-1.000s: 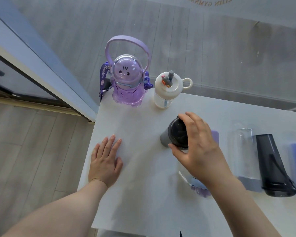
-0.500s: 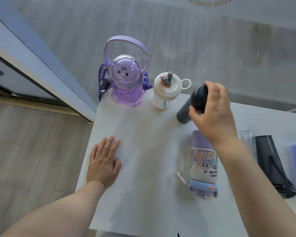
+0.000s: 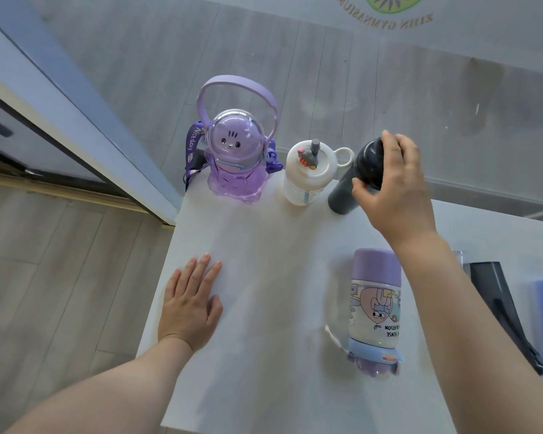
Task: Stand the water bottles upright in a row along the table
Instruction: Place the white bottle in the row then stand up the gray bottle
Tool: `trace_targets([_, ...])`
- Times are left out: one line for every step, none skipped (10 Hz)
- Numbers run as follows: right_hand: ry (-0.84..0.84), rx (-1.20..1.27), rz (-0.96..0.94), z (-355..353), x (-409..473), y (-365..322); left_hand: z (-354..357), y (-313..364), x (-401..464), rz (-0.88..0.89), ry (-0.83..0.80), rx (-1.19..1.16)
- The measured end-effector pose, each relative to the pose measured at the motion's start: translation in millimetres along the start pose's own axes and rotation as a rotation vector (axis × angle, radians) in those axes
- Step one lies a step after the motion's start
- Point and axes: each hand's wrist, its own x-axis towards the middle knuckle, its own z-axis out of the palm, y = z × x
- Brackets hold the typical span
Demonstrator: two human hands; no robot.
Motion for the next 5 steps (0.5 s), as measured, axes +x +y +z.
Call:
trace_targets([0.009,-0.012,0.007,-0.6,-0.5,-1.7,0.5,-0.6,0.0,0.003,0.0,-0.002])
trace_targets([0.014,-0.058,0.038,-0.8,-1.5,-4.2,1.4,-1.2,0.2,0.003,-0.002,-0.005])
trace_targets([0.017,-0.072,0.074,-0.6,-3.7,-6.5,2.4,-1.6,0.0,0.002,0.005,-0.017])
trace_targets([0.002,-0.082,0.081,-1.8,-3.4,-7.4,2.5,-1.8,-0.1,0.004,0.005,-0.02])
trace_targets([-0.016,-0.115,0.084,-5.3,-2.5,-8.0,1.2,-0.9,0.2,0.003,-0.005,-0.022])
